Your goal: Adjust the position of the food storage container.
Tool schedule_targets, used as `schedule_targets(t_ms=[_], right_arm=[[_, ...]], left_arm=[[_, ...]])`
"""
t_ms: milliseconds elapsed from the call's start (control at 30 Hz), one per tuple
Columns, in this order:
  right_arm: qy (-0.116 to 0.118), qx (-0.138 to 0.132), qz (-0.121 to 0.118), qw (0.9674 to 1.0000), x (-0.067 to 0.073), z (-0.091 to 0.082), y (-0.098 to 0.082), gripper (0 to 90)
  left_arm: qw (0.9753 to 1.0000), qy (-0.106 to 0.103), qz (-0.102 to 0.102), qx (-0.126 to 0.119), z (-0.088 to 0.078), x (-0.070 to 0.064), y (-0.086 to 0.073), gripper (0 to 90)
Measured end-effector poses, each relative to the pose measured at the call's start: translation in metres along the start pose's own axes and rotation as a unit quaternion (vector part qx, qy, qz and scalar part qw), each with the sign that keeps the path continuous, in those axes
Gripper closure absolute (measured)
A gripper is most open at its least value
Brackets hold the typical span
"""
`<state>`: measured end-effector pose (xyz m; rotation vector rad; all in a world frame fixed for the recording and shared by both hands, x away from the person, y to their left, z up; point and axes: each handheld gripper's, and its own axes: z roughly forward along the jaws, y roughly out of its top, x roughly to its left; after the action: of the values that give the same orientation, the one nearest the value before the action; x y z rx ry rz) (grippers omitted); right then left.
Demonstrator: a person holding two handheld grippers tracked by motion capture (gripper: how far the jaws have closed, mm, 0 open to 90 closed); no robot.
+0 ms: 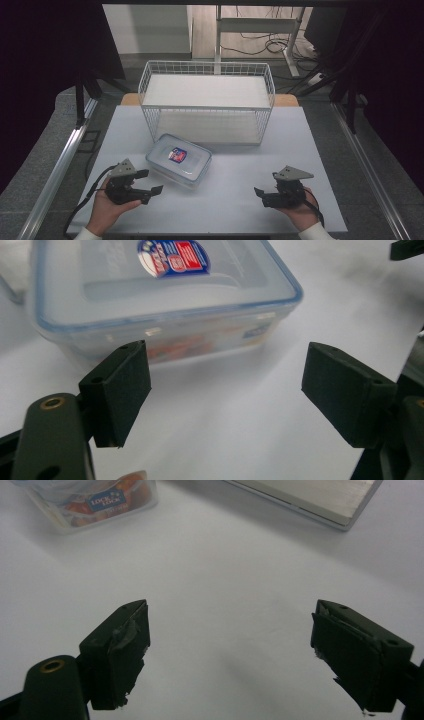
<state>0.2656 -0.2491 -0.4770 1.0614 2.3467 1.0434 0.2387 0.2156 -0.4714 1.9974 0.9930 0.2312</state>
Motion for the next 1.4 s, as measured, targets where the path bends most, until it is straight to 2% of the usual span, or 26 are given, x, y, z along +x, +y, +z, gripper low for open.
schedule_targets(t_ms=[67,233,267,333,633,700,800,933,1067,1267,1400], right_arm=[[0.001,0.000,-0.003,1.0000,0.002,-0.001,0.000,15.8],[0.000,0.002,-0.005,1.0000,0.003,-0.001,0.000,15.8],[0.000,0.003,-0.004,1.0000,0.003,-0.001,-0.001,15.8],[0.000,0.005,-0.004,1.0000,0.002,0.000,-0.001,15.8],[0.000,0.011,-0.004,0.9999,0.004,0.000,-0.002,15.8],[0.000,0.012,-0.003,0.9999,0.004,0.000,-0.002,15.8],[-0.001,0.012,-0.004,0.9999,0.004,0.000,-0.002,15.8],[0.001,0.013,-0.007,0.9999,0.004,0.001,-0.002,15.8],[0.000,0.015,-0.013,0.9998,0.004,0.002,-0.002,15.8],[-0.002,0.016,-0.014,0.9998,0.003,0.001,-0.002,15.8],[-0.003,0.016,-0.015,0.9998,0.002,0.001,-0.003,15.8]], left_arm=[[0.9999,0.009,0.003,0.004,-0.006,0.003,0.012,21.1],[0.9998,0.019,-0.005,-0.001,-0.011,0.010,0.025,25.9],[0.9995,0.030,-0.009,0.005,-0.010,0.013,0.030,27.3],[0.9993,0.032,-0.015,0.011,-0.009,0.018,0.035,28.1],[0.9988,0.034,-0.024,0.027,0.002,0.033,0.048,28.7],[0.9984,0.040,-0.026,0.029,0.004,0.037,0.050,29.5],[0.9983,0.043,-0.027,0.028,0.006,0.048,0.054,33.2],[0.9981,0.047,-0.027,0.028,0.009,0.055,0.057,36.2],[0.9967,0.060,-0.040,0.037,0.016,0.071,0.062,40.2],[0.9949,0.070,-0.049,0.052,0.028,0.089,0.066,53.6],[0.9942,0.071,-0.055,0.060,0.037,0.096,0.067,65.2]])
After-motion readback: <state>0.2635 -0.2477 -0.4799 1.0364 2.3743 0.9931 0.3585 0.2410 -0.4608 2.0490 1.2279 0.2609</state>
